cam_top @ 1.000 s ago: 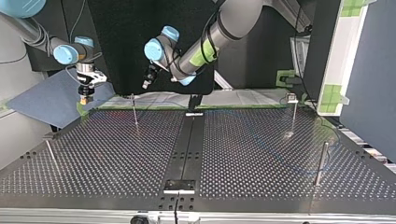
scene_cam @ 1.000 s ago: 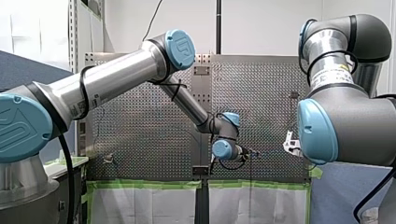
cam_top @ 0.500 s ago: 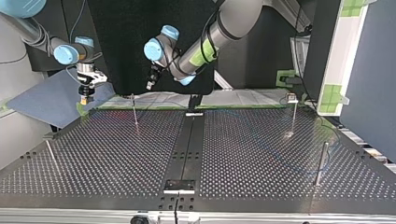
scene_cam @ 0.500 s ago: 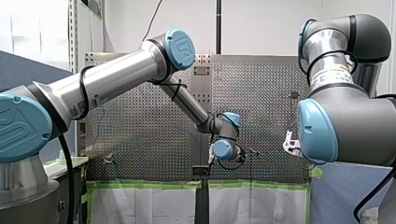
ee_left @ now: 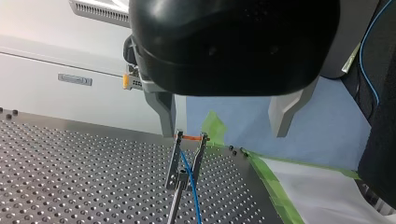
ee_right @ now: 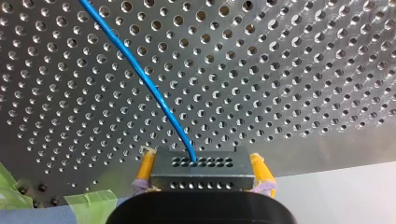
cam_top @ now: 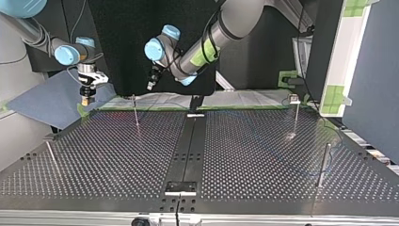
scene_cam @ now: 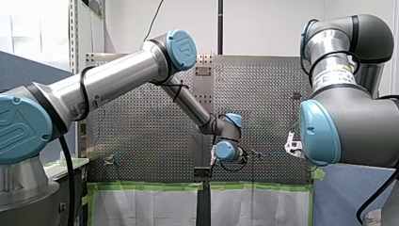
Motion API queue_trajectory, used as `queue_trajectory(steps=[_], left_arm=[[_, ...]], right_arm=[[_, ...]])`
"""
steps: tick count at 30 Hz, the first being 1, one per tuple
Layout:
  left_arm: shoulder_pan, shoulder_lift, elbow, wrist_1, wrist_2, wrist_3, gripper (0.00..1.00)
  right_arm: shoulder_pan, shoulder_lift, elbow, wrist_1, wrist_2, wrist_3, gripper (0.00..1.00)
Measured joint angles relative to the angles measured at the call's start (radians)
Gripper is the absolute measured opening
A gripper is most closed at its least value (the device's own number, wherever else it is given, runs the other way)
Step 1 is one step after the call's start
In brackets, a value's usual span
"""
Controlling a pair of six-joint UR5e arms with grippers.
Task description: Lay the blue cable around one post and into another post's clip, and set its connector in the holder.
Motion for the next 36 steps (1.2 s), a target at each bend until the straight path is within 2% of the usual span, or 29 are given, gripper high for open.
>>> queue_trajectory(steps=[8,16,23,28,30,36], left_arm=[[0.000,0.000,0.000,-0.002,-0.003,-0.002,1.00],[-0.005,0.027,-0.026,-0.026,-0.040,-0.002,1.00],[-0.007,0.081,-0.081,0.022,-0.059,-0.010,1.00],[-0.007,0.129,-0.128,0.069,-0.095,-0.035,1.00],[-0.003,0.150,-0.150,0.090,-0.108,-0.046,1.00],[0.011,0.206,-0.206,0.147,-0.089,-0.090,1.00]], right_arm=[[0.000,0.000,0.000,0.004,0.000,-0.001,0.00],[0.000,0.000,0.000,0.007,0.000,-0.001,0.00],[0.000,0.000,0.000,0.007,0.000,0.001,0.00],[0.000,0.000,0.000,0.008,-0.001,0.003,0.00],[0.000,0.000,0.000,0.008,-0.005,0.009,0.00],[0.000,0.000,0.000,0.005,-0.011,0.028,0.00]])
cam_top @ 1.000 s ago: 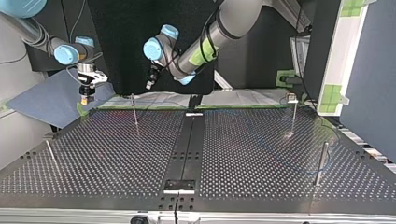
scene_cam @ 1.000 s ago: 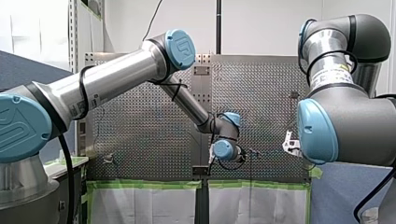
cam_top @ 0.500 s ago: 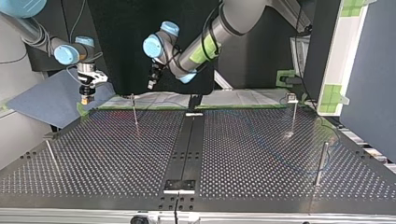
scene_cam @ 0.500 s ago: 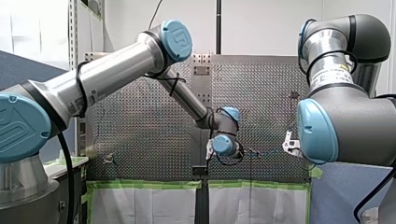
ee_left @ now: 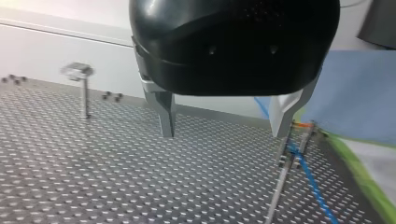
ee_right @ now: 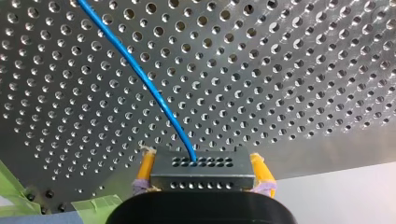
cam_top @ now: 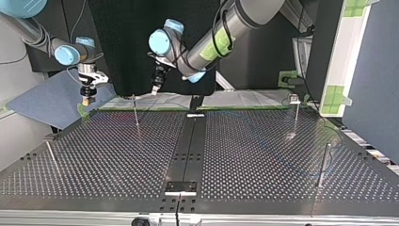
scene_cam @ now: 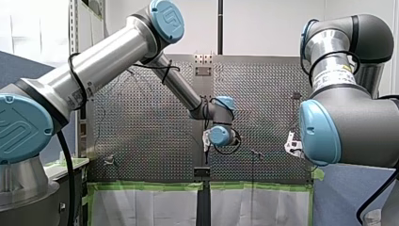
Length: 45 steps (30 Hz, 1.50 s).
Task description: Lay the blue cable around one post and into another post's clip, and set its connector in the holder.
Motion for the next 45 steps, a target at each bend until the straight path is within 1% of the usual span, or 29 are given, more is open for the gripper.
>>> queue_trajectory(steps=[4,8,12,18,22,29,36,42,45], left_arm=[[0.015,0.032,-0.031,0.031,0.012,-0.031,1.00],[0.039,0.061,-0.061,0.061,0.026,-0.060,1.00],[0.072,0.095,-0.095,0.095,0.056,-0.091,1.00],[0.120,0.142,-0.142,0.142,0.097,-0.105,1.00],[0.145,0.173,-0.173,0.173,0.104,-0.107,1.00],[0.156,0.229,-0.229,0.229,0.106,-0.109,1.00],[0.169,0.290,-0.290,0.290,0.120,-0.135,1.00],[0.175,0.348,-0.348,0.348,0.122,-0.125,1.00],[0.177,0.379,-0.379,0.367,0.120,-0.122,1.00]], right_arm=[[0.000,0.000,0.000,-0.002,-0.007,0.007,0.00],[0.000,0.000,0.000,-0.001,-0.011,0.007,0.00],[0.000,0.000,0.000,-0.001,-0.012,0.007,0.00],[0.002,0.000,0.000,0.001,-0.012,0.007,0.00],[0.004,0.000,0.000,0.001,-0.012,0.008,0.00],[0.007,0.000,0.000,0.001,-0.012,0.008,0.00],[0.011,0.000,0.000,0.002,-0.012,0.006,0.00],[0.015,0.000,0.000,0.002,-0.012,0.006,0.00],[0.015,0.000,0.000,0.001,-0.012,0.007,0.00]])
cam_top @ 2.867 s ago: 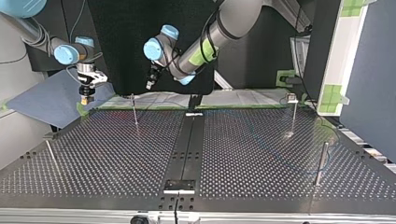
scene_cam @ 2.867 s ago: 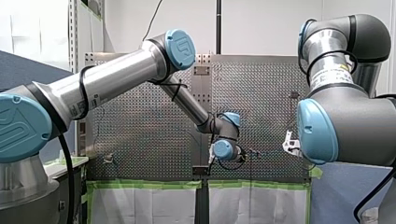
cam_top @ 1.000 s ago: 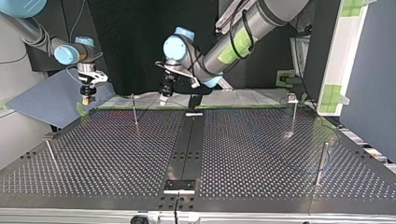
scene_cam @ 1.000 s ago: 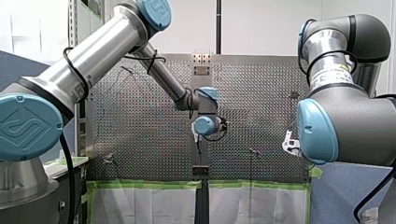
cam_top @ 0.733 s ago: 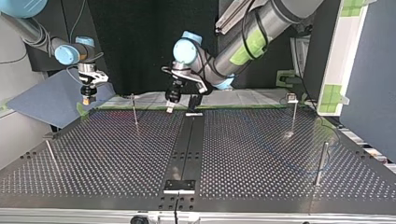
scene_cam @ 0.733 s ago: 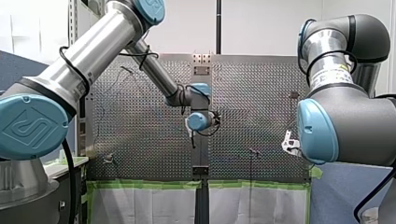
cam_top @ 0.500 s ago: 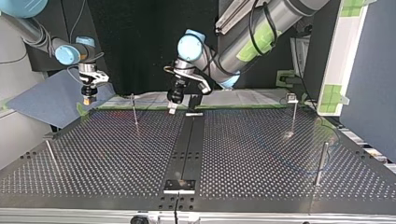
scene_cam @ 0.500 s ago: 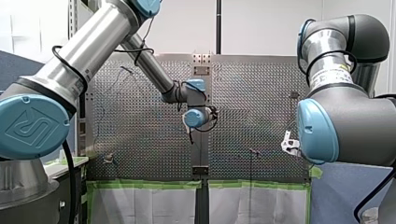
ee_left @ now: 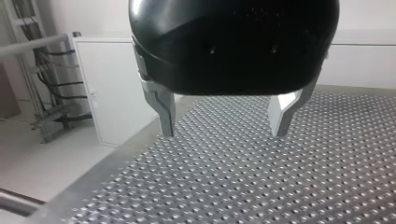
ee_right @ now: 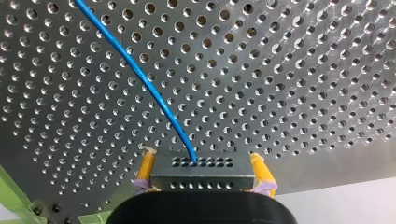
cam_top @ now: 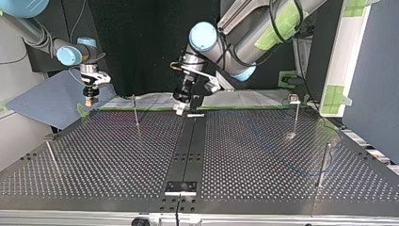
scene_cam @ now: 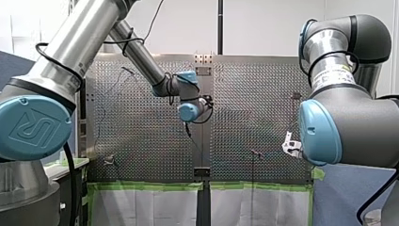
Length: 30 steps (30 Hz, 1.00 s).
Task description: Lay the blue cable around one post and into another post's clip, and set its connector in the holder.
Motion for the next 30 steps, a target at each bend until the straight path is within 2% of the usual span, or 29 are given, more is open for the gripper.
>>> queue_trajectory(steps=[5,18,30], left_arm=[[0.002,0.042,-0.042,0.008,-0.020,0.011,1.00],[-0.005,0.164,-0.166,0.002,-0.129,0.037,1.00],[0.009,0.152,-0.266,0.011,-0.139,0.046,1.00]], right_arm=[[0.000,0.000,0.001,-0.001,0.000,0.000,0.00],[0.006,0.000,0.000,0.000,0.000,0.000,0.00],[0.009,0.000,0.000,0.001,0.000,-0.001,0.00]])
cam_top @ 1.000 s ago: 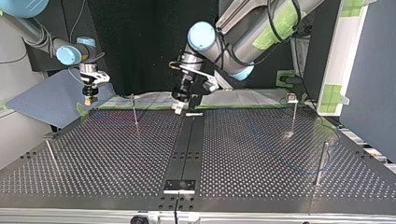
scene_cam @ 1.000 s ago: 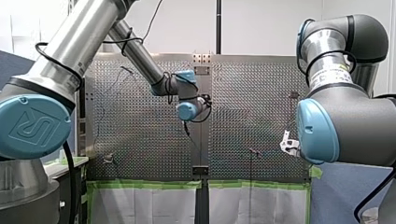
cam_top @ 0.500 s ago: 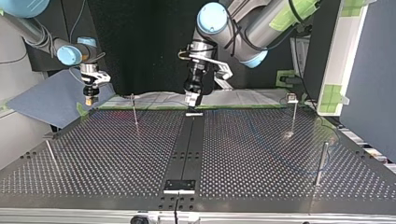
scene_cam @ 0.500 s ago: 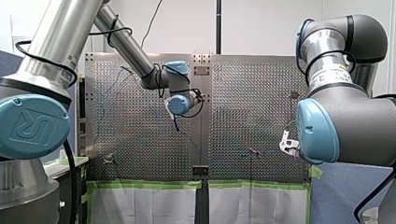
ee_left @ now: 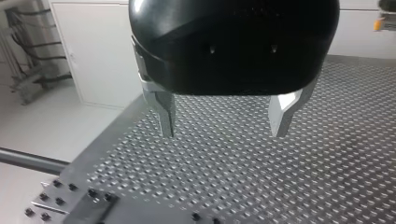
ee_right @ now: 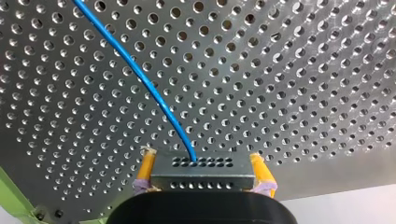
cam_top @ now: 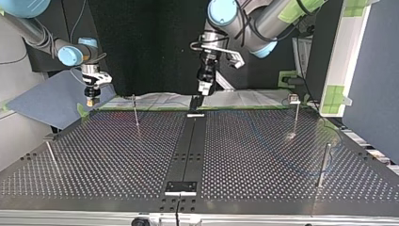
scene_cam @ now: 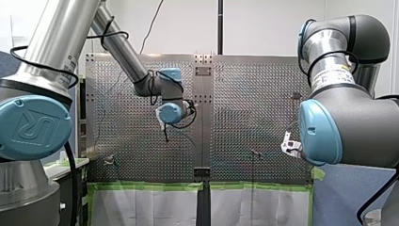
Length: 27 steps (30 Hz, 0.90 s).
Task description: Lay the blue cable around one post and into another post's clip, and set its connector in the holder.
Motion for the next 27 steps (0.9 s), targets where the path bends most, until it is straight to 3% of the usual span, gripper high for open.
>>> queue_trajectory(steps=[13,27], left_arm=[[0.017,0.000,-0.100,0.005,-0.004,0.011,1.00],[0.034,-0.002,-0.231,0.059,0.020,0.009,1.00]], right_arm=[[0.002,0.000,0.000,-0.002,0.000,0.004,0.00],[0.006,0.000,0.000,0.000,0.000,0.004,0.00]])
